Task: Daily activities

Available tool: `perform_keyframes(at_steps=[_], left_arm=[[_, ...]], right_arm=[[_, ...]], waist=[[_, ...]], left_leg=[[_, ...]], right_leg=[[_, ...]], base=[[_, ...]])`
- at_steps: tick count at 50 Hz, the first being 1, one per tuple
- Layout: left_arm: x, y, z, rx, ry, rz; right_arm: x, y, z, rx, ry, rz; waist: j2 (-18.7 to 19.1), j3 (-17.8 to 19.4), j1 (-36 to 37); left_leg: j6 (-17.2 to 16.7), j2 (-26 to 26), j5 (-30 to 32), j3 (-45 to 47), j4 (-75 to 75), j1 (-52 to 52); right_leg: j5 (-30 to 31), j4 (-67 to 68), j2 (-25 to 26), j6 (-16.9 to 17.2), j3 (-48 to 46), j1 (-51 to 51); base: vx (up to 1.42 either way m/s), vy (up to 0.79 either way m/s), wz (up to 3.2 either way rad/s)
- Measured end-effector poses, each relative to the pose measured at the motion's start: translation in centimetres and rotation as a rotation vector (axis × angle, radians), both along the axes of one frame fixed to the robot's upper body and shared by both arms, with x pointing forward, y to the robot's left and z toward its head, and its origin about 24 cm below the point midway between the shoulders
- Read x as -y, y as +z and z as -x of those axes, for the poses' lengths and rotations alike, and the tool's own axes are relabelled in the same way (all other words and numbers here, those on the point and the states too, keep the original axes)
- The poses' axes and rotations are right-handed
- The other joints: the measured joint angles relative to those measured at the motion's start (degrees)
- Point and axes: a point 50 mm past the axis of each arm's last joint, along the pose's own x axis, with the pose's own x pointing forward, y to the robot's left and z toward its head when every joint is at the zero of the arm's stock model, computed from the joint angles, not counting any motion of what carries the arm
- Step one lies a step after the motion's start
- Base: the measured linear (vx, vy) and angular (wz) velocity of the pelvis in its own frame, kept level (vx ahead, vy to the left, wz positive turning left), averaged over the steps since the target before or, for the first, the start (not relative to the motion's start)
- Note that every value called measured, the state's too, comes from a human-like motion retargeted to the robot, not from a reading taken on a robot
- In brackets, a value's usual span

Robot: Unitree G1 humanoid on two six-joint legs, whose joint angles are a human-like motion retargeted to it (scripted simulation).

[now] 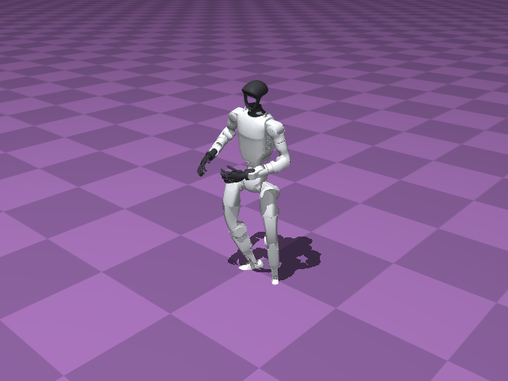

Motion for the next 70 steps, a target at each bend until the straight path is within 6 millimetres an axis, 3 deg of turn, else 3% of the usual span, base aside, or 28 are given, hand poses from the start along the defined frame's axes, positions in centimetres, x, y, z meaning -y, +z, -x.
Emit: perform_keyframes(at_steps=[15, 25, 28, 35, 37, 38, 40, 42, 50, 57, 65, 68, 70], left_arm=[[0.5, 0.0, 0.5, 0.022, -0.017, -0.028], [0.4, 0.3, 0.2, 0.033, 0.026, -0.022], [0.3, 0.6, -0.1, 0.044, 0.049, -0.021], [-1.1, 3.7, -2.9, 0.193, 0.137, -0.03], [-1.7, 5.1, -3.8, 0.251, 0.166, -0.032], [-1.9, 5.6, -4.2, 0.273, 0.181, -0.033], [-2.2, 6.2, -4.6, 0.297, 0.203, -0.034], [-2.5, 6.6, -4.9, 0.314, 0.228, -0.036], [-3.2, 8.2, -5.5, 0.413, 0.303, -0.05], [-2.8, 10.1, -5.8, 0.533, 0.334, -0.036], [-1.5, 11.7, -5.9, 0.632, 0.323, -0.009], [-1.0, 11.6, -5.9, 0.639, 0.309, -0.011], [-0.7, 11.5, -6.0, 0.637, 0.301, -0.014]], right_arm=[[0.4, -1.3, 2.5, -0.069, -0.017, 0.018], [-1.4, -1.0, 3.5, -0.077, 0.014, -0.09], [-2.6, 0.6, 2.5, -0.003, 0.047, -0.147], [-4.9, 8.2, -3.0, 0.334, 0.145, -0.23], [-5.0, 9.5, -4.0, 0.381, 0.156, -0.234], [-5.0, 10.0, -4.3, 0.4, 0.16, -0.235], [-5.1, 10.8, -4.8, 0.431, 0.168, -0.235], [-5.2, 11.4, -5.0, 0.453, 0.18, -0.239], [-5.3, 13.1, -5.1, 0.525, 0.204, -0.255], [-4.5, 13.5, -4.5, 0.569, 0.162, -0.295], [-3.5, 13.1, -4.2, 0.586, 0.069, -0.336], [-3.3, 12.7, -4.2, 0.58, 0.048, -0.332], [-3.3, 12.5, -4.3, 0.575, 0.041, -0.324]], waist=[[0.6, 2.68, -0.04], [1.87, 4.18, 1.96], [2.49, 4.15, 2.99], [4.01, 3.78, 5.26], [4.13, 3.96, 5.58], [4.08, 4.04, 5.47], [3.98, 4.29, 5.28], [4.35, 4.82, 5.91], [7.51, 5.31, 8.95], [9.6, 4.26, 10.41], [10.79, 4.93, 10.95], [11.29, 6.11, 10.67], [11.22, 7.67, 10.17]], left_leg=[[-2.04, 1.78, -1.83, -3.64, 2.34, -1.34], [-4.34, 3.16, -2.64, -7.9, 5.16, -3.86], [-5.32, 3.45, -2.59, -9.59, 6.08, -4.95], [-6.33, 3.94, -2.41, -12.4, 9.87, -9.14], [-5.08, 6.28, -3.01, -8.57, 14.46, -9.7], [-2.71, 8.2, -3.4, -4.6, 18.07, -9.53], [1.99, 12.45, -3.93, 2.91, 26.03, -8.9], [3.73, 15.14, -4.86, 5.15, 32.08, -9.17], [3.56, 20.24, -8.14, 3.78, 42.59, -12.02], [2.69, 17.89, -10.8, 2.9, 35.58, -12.0], [5.01, 10.94, -14.35, 0.27, 24.11, -8.29], [6.52, 8.69, -15.37, -1.14, 21.0, -6.35], [7.96, 6.05, -15.91, -1.8, 17.75, -3.68]], right_leg=[[2.87, 1.09, 1.37, -2.59, -3.18, 2.69], [5.43, 0.64, 3.45, -4.23, -6.05, 5.02], [6.38, 0.13, 4.36, -4.62, -7.21, 5.85], [9.25, -2.37, 7.32, -4.91, -10.84, 7.37], [10.06, -3.04, 7.93, -4.75, -13.49, 7.87], [10.48, -3.4, 8.11, -4.5, -15.35, 8.08], [11.14, -4.16, 8.52, -3.99, -18.78, 8.56], [11.76, -4.81, 9.5, -3.66, -20.85, 9.23], [14.38, -8.3, 14.75, -2.43, -28.52, 11.15], [17.02, -11.13, 17.05, -1.25, -34.61, 11.75], [17.79, -7.19, 13.66, -2.05, -36.75, 12.69], [19.2, -1.53, 9.47, -2.57, -34.32, 12.66], [22.1, 7.71, 1.97, 0.0, -28.99, 11.57]], base=[[0.05, 0.0, 0.39], [0.03, -0.04, 0.58], [0.01, -0.06, 0.76], [0.0, -0.05, 1.0], [0.0, -0.07, 1.71], [-0.01, -0.04, 2.11], [-0.01, -0.02, 2.15], [-0.01, -0.01, 1.68], [0.0, 0.03, 1.41], [0.0, 0.11, 1.22], [0.0, 0.19, 0.83], [0.02, 0.25, 0.6], [0.08, 0.42, 0.63]])
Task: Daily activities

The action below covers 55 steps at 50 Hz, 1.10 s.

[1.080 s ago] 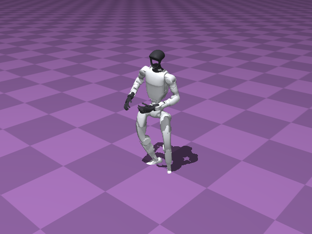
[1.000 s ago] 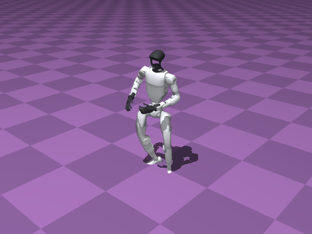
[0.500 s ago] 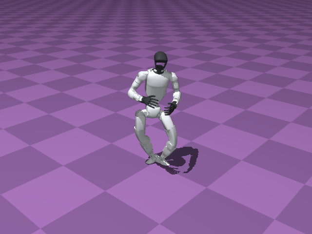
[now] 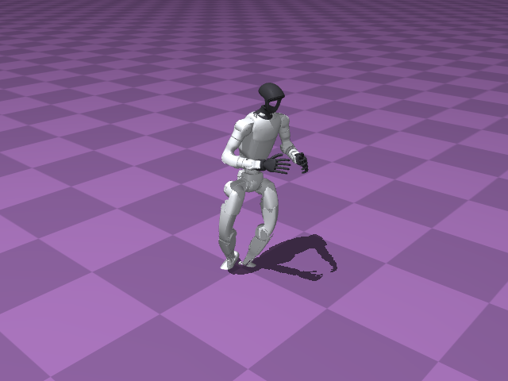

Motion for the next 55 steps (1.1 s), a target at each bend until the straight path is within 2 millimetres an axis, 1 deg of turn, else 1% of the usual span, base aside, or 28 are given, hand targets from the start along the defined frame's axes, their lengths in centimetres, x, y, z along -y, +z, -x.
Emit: perform_keyframes(at_steps=[2, 3, 4, 5, 8, 12, 16, 21, 25, 27, 32, 34, 38, 45, 50, 55], left_arm=[[0.3, -0.2, -0.1, -0.01, -0.011, -0.003], [0.5, -0.3, -0.1, -0.016, -0.016, -0.004], [0.6, -0.5, 0.0, -0.025, -0.021, -0.006], [0.7, -0.7, 0.0, -0.035, -0.026, -0.007], [1.0, -1.2, 0.1, -0.065, -0.039, -0.006], [1.3, -1.7, 0.3, -0.095, -0.049, 0.01], [1.7, -1.9, 0.4, -0.113, -0.058, 0.041], [2.3, -1.8, 0.5, -0.121, -0.076, 0.082], [2.9, -1.7, 0.7, -0.126, -0.09, 0.117], [3.0, -1.5, 0.7, -0.123, -0.096, 0.134], [3.3, -1.5, 0.9, -0.126, -0.102, 0.171], [3.2, -1.5, 1.0, -0.125, -0.099, 0.182], [2.7, -1.8, 1.1, -0.122, -0.079, 0.185], [0.1, -2.8, 1.5, -0.118, 0.013, 0.144], [-1.6, -3.2, 1.9, -0.108, 0.072, 0.117], [-1.9, -2.6, 1.9, -0.068, 0.089, 0.109]], right_arm=[[0.0, -0.3, -0.1, -0.01, -0.005, 0.008], [0.0, -0.4, -0.1, -0.017, -0.005, 0.012], [0.0, -0.6, -0.1, -0.026, -0.004, 0.013], [0.0, -0.8, -0.1, -0.036, -0.003, 0.013], [-0.2, -1.5, 0.0, -0.069, -0.001, 0.001], [-0.3, -2.2, 0.1, -0.102, -0.008, -0.03], [-0.1, -2.7, 0.1, -0.12, -0.029, -0.065], [0.4, -2.9, 0.0, -0.123, -0.064, -0.103], [0.9, -3.0, 0.1, -0.123, -0.09, -0.129], [1.1, -3.0, 0.1, -0.119, -0.1, -0.146], [1.1, -3.1, 0.5, -0.115, -0.104, -0.187], [0.7, -2.5, 0.5, -0.088, -0.084, -0.209], [-0.2, -0.2, 0.6, 0.015, -0.03, -0.243], [-1.0, 3.1, 0.8, 0.17, 0.037, -0.256], [-1.8, 4.3, 1.1, 0.222, 0.1, -0.257], [-2.7, 4.6, 1.2, 0.226, 0.161, -0.256]], waist=[[-2.74, 2.07, -0.81], [-5.01, 2.75, -1.28], [-6.97, 3.11, -1.73], [-8.78, 3.32, -2.16], [-12.24, 3.18, -3.34], [-14.0, 2.69, -4.79], [-14.2, 2.38, -6.07], [-13.68, 2.18, -7.18], [-13.55, 2.08, -7.72], [-13.07, 1.95, -7.9], [-13.06, 1.64, -7.92], [-12.94, 1.37, -7.74], [-12.88, 0.74, -7.15], [-13.03, -0.14, -5.47], [-12.99, -0.48, -3.83], [-12.41, -0.1, -2.13]], left_leg=[[2.05, -6.45, 0.4, 0.02, -4.21, 3.93], [3.1, -10.73, 1.18, -0.05, -6.43, 5.56], [3.85, -14.23, 2.09, -0.27, -8.13, 6.59], [4.44, -17.34, 3.06, -0.56, -9.57, 7.33], [5.37, -22.85, 5.41, -1.67, -12.44, 8.11], [6.2, -26.12, 6.86, -3.02, -14.71, 8.46], [6.85, -27.22, 7.22, -3.82, -15.54, 8.44], [7.14, -27.13, 7.12, -4.3, -15.42, 7.9], [7.1, -26.83, 6.99, -4.56, -14.6, 7.22], [7.13, -26.27, 6.87, -4.81, -14.35, 6.67], [7.04, -25.63, 6.82, -5.32, -13.08, 5.56], [6.98, -25.23, 6.83, -5.56, -12.66, 5.06], [6.82, -24.37, 6.82, -5.96, -11.75, 4.07], [6.45, -22.55, 6.65, -6.43, -9.71, 2.63], [5.88, -20.46, 6.22, -6.59, -7.85, 2.25], [5.18, -17.47, 4.94, -6.88, -4.61, 2.05]], right_leg=[[6.76, 12.79, -13.39, 7.63, 11.78, -4.74], [9.82, 17.38, -19.28, 11.72, 18.71, -8.38], [11.17, 19.94, -22.89, 14.17, 24.06, -11.46], [11.66, 21.48, -25.36, 15.81, 28.62, -14.24], [8.26, 22.73, -27.39, 17.14, 37.24, -19.48], [4.87, 22.94, -26.93, 18.15, 44.64, -23.26], [2.16, 22.46, -25.77, 18.15, 48.84, -25.12], [-3.73, 21.24, -24.14, 16.42, 51.05, -26.26], [-10.21, 19.98, -23.06, 14.54, 51.9, -26.72], [-13.34, 18.83, -21.73, 13.96, 52.36, -27.06], [-20.17, 16.64, -19.95, 12.69, 53.45, -27.57], [-22.13, 15.64, -19.06, 12.37, 53.8, -27.76], [-24.95, 13.83, -17.49, 11.93, 54.08, -27.88], [-27.78, 10.14, -15.06, 11.43, 53.16, -26.22], [-28.76, 5.86, -12.62, 11.28, 51.65, -23.32], [-29.06, 0.93, -9.33, 10.96, 50.06, -19.5]], base=[[0.01, 0.53, 0.8], [-0.14, 0.39, 0.89], [-0.22, 0.23, 0.89], [-0.24, 0.08, 0.81], [-0.18, 0.0, 0.66], [-0.07, 0.06, 0.44], [-0.03, 0.09, 0.28], [-0.02, 0.07, 0.19], [-0.03, 0.03, 0.19], [-0.02, 0.01, 0.21], [-0.02, -0.01, 0.22], [-0.01, -0.03, 0.21], [-0.01, -0.05, 0.18], [0.01, -0.09, 0.13], [0.02, -0.12, 0.05], [0.03, -0.13, 0.02]])
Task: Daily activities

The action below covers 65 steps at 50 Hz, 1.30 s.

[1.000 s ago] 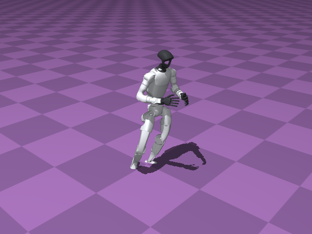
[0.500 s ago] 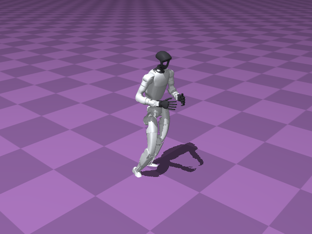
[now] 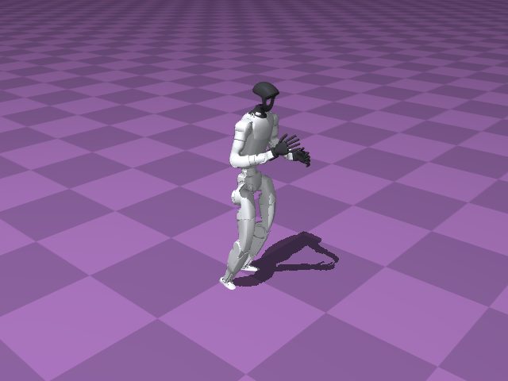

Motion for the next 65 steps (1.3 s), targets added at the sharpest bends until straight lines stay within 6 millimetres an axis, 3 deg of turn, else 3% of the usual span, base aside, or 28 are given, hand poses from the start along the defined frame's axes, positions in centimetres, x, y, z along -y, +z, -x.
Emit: perform_keyframes(at_steps=[16, 24, 33, 43, 65], left_arm=[[0.1, 2.9, -0.6, 0.187, 0.074, -0.041], [0.4, 4.4, -1.2, 0.282, 0.121, -0.06], [0.7, 5.5, -1.5, 0.362, 0.159, -0.057], [1.9, 5.1, -1.4, 0.394, 0.147, -0.087], [3.8, 4.8, -1.2, 0.44, 0.126, -0.091]], right_arm=[[-1.0, -2.1, -0.8, -0.137, 0.12, -0.083], [-1.4, -3.3, -1.4, -0.219, 0.17, -0.122], [-1.8, -3.7, -1.5, -0.248, 0.194, -0.182], [-1.3, -4.9, -2.0, -0.301, 0.143, -0.225], [-1.6, -3.4, -2.9, -0.23, 0.131, -0.251]], waist=[[5.11, 4.22, 4.15], [5.46, 6.03, 5.84], [3.58, 6.62, 7.8], [2.47, 6.85, 7.99], [1.57, 6.93, 10.23]], left_leg=[[-2.23, 14.92, -4.72, -3.44, 24.36, -6.56], [-1.52, 20.09, -4.42, -3.12, 33.82, -10.93], [-2.55, 16.91, -5.68, -5.34, 27.3, -10.82], [-2.85, 14.52, -7.14, -4.61, 19.0, -6.55], [-3.03, 9.93, -6.6, -4.23, 11.65, -2.35]], right_leg=[[3.18, -15.98, 14.67, -2.73, -1.95, 11.9], [4.53, -20.38, 18.59, -3.68, -2.06, 14.1], [6.21, -24.2, 18.87, -3.04, -2.34, 15.25], [6.42, -24.19, 17.56, -2.15, -2.97, 15.9], [6.03, -19.93, 13.19, -0.18, -4.83, 15.68]], base=[[0.01, -0.11, 0.02], [0.0, -0.07, 0.06], [0.0, 0.0, 0.0], [0.0, 0.02, 0.02], [0.0, 0.02, 0.03]])
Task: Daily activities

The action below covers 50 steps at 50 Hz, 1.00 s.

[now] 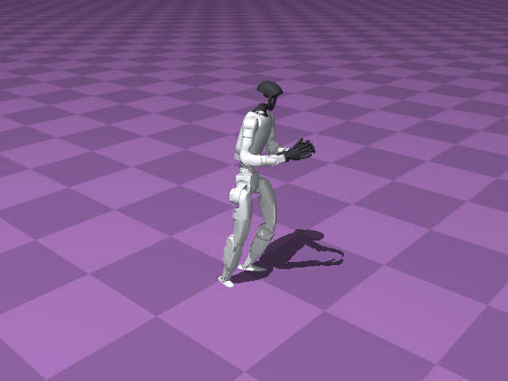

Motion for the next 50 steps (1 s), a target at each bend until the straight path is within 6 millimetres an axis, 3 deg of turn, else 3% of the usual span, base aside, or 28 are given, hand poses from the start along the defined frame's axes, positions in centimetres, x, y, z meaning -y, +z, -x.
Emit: perform_keyframes(at_steps=[22, 50], left_arm=[[0.3, 0.3, 0.0, 0.104, 0.014, -0.134], [-0.1, 2.5, -0.3, 0.254, 0.026, -0.226]], right_arm=[[-0.2, 1.1, -0.1, 0.079, 0.036, 0.074], [-1.3, 1.6, -0.2, 0.043, 0.108, -0.182]], waist=[[1.57, -0.5, -0.83], [3.82, -1.87, -4.75]], left_leg=[[-0.01, -2.15, 0.28, -0.84, -1.24, 0.75], [-0.63, -2.07, 0.35, -0.29, -0.05, -1.47]], right_leg=[[-1.07, 3.22, -2.33, 1.27, -0.43, -0.57], [-1.59, 5.47, -3.02, 1.77, 1.12, -3.61]], base=[[0.0, 0.0, 0.0], [0.0, 0.0, 0.0]])
